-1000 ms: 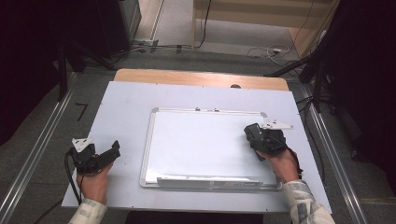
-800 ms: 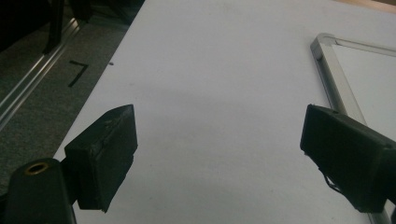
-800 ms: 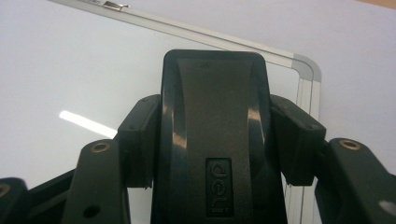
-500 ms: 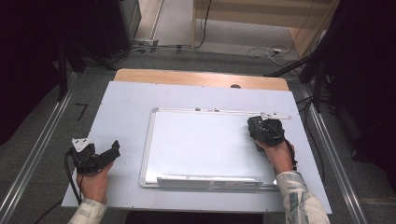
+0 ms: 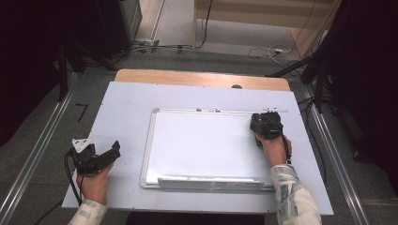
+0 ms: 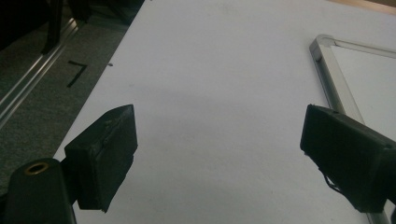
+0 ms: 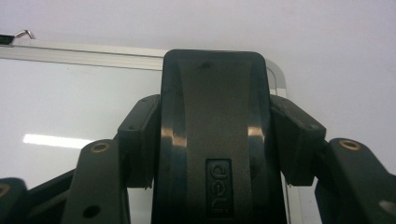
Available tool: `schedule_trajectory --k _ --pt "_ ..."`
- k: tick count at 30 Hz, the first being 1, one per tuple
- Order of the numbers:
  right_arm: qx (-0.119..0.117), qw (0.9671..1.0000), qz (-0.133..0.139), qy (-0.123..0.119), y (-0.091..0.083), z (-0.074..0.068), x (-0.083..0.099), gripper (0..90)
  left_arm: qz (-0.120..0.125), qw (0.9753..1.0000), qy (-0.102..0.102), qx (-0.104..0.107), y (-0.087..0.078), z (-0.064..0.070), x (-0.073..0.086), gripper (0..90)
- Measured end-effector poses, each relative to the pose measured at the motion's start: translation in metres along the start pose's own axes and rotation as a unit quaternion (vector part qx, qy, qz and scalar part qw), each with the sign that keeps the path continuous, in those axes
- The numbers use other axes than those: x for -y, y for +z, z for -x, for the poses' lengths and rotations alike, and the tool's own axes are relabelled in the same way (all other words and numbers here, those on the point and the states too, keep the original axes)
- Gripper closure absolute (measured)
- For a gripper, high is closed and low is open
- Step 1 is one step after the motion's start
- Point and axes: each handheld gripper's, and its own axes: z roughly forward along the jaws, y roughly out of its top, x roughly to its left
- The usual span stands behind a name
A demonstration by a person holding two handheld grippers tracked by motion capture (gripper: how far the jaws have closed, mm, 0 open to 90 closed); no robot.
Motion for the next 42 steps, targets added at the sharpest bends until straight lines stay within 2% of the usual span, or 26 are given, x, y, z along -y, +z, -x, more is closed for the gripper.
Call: schedule_trajectory --k 5,11,18,20,24,28,30,36,42 --pt "0.005 0.9999 -0.013 0.006 0.008 0.0 0.001 38.4 -0.001 1.0 0.001 0.0 0.0 0.0 0.0 11.0" --pt "-0.002 0.9999 -0.007 0.009 0.008 0.002 0.0 37.1 -0.001 1.0 -0.002 0.001 0.0 -0.001 0.0 11.0" --pt "-0.012 0.9996 0.023 0.005 -0.005 0.004 0.0 31.6 -0.001 1.0 -0.001 0.001 0.0 -0.001 0.0 11.0" --pt "-0.017 0.9992 0.036 0.005 -0.009 0.006 0.002 31.0 -0.002 1.0 -0.001 0.001 0.0 -0.001 0.0 11.0" --pt "-0.025 0.9986 0.046 0.001 -0.016 0.009 0.009 28.1 -0.001 1.0 -0.002 0.001 0.0 -0.001 0.001 11.0" --pt "-0.023 0.9971 0.065 -0.03 -0.029 0.008 0.021 27.5 -0.003 1.0 -0.001 0.001 0.0 -0.001 0.0 11.0" --pt "-0.03 0.996 0.077 -0.034 -0.037 0.009 0.024 26.7 -0.001 1.0 -0.002 0.001 0.001 -0.001 0.0 11.0" --pt "-0.076 0.9929 0.086 -0.031 -0.056 0.014 0.032 22.5 -0.003 1.0 0.002 0.001 0.001 0.001 0.001 11.0" --pt "-0.094 0.9908 0.092 -0.034 -0.067 0.021 0.041 20.5 -0.003 1.0 0.001 0.0 0.001 0.001 0.001 11.0"
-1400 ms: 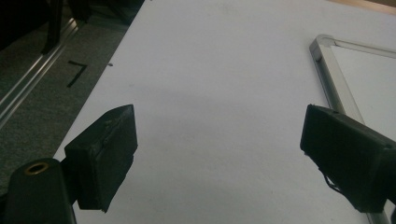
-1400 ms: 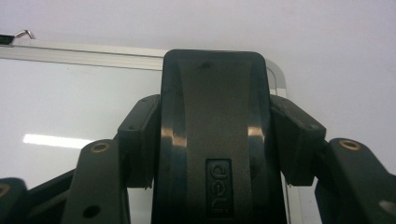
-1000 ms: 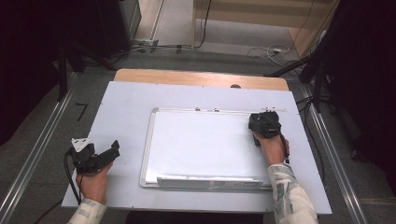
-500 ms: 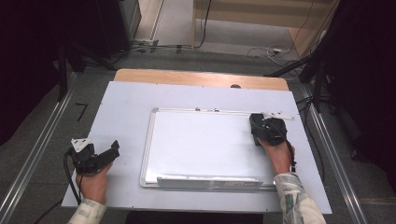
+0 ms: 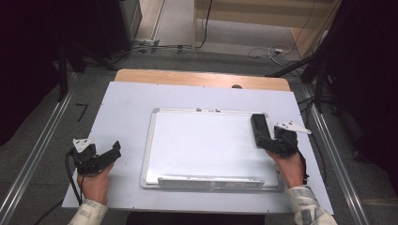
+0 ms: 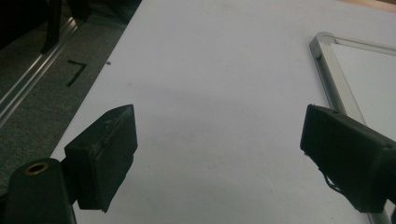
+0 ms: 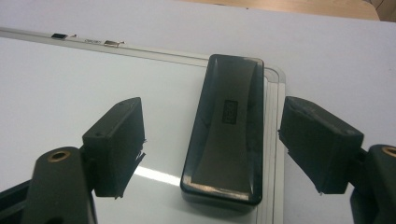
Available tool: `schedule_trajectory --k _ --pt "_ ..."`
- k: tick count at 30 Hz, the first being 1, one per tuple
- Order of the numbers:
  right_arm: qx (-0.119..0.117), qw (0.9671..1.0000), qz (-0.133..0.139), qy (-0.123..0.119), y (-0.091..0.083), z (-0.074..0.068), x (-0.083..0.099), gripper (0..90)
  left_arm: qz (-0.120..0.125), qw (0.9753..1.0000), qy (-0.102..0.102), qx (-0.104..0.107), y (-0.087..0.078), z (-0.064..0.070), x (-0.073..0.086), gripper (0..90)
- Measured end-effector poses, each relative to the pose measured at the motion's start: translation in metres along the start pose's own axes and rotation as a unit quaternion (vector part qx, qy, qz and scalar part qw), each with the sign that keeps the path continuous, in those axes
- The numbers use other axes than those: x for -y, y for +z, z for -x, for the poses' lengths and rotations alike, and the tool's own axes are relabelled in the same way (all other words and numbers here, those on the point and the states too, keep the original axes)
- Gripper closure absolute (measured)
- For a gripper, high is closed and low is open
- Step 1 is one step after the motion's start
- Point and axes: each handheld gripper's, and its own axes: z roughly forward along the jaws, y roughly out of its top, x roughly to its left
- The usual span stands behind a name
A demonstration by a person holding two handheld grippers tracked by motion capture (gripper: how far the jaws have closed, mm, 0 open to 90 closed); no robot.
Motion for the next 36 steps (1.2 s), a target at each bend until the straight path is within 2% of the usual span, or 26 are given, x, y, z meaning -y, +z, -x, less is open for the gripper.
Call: schedule_trajectory --k 8,21,36 --pt "-0.003 0.9999 0.009 -0.009 -0.017 0.004 0.011 19.9 0.0 1.0 0.0 0.0 0.0 0.0 0.0 11.0" --pt "-0.002 0.9998 0.022 -0.004 -0.039 0.019 0.024 17.9 0.0 1.0 0.0 0.0 0.0 0.0 0.0 11.0" --pt "0.016 0.9996 0.02 0.011 -0.057 0.042 0.041 16.4 -0.001 1.0 -0.001 0.0 0.0 0.0 0.0 11.0"
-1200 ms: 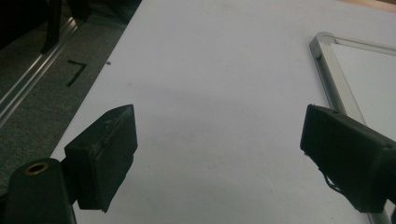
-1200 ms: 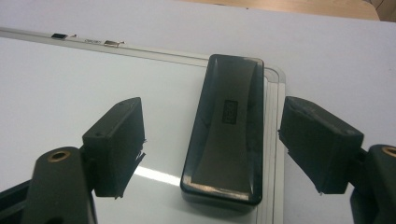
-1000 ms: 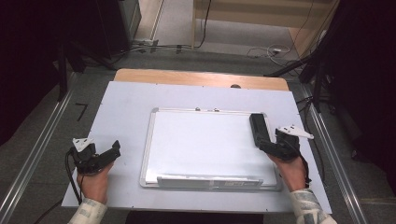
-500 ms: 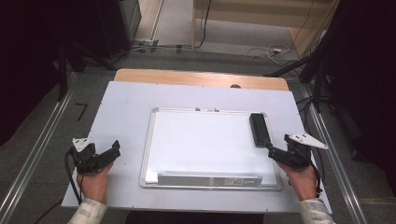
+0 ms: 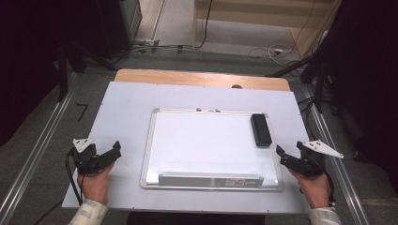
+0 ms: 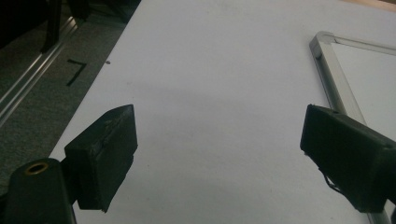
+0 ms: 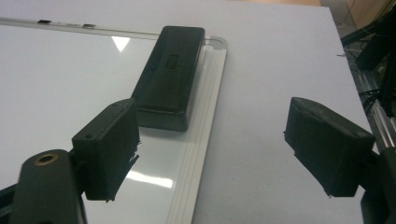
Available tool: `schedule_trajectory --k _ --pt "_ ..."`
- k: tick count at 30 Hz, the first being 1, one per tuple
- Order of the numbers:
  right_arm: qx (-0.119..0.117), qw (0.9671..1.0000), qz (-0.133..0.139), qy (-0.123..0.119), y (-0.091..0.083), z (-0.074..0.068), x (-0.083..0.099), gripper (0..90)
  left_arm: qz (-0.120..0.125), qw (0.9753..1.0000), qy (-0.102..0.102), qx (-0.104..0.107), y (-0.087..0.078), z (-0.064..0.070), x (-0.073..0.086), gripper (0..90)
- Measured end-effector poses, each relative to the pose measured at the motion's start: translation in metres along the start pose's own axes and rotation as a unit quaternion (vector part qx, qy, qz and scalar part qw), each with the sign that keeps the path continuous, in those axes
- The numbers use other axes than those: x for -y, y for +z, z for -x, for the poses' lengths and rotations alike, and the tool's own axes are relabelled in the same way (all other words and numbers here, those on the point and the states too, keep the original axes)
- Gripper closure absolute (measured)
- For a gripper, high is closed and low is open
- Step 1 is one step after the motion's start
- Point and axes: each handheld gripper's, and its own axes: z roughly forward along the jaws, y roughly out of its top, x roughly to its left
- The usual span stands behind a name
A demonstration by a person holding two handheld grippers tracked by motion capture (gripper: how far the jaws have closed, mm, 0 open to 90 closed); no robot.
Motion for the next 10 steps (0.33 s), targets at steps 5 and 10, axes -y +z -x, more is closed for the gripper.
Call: schedule_trajectory --k 5,10 --pt "0.007 1.0 -0.002 0.005 -0.006 0.009 0.005 15.6 0.001 1.0 0.001 0.001 -0.001 0.0 0.0 11.0" --pt "0.026 0.9995 -0.003 0.016 -0.012 0.024 0.014 9.9 0.001 1.0 0.001 0.0 -0.001 -0.001 0.0 11.0"
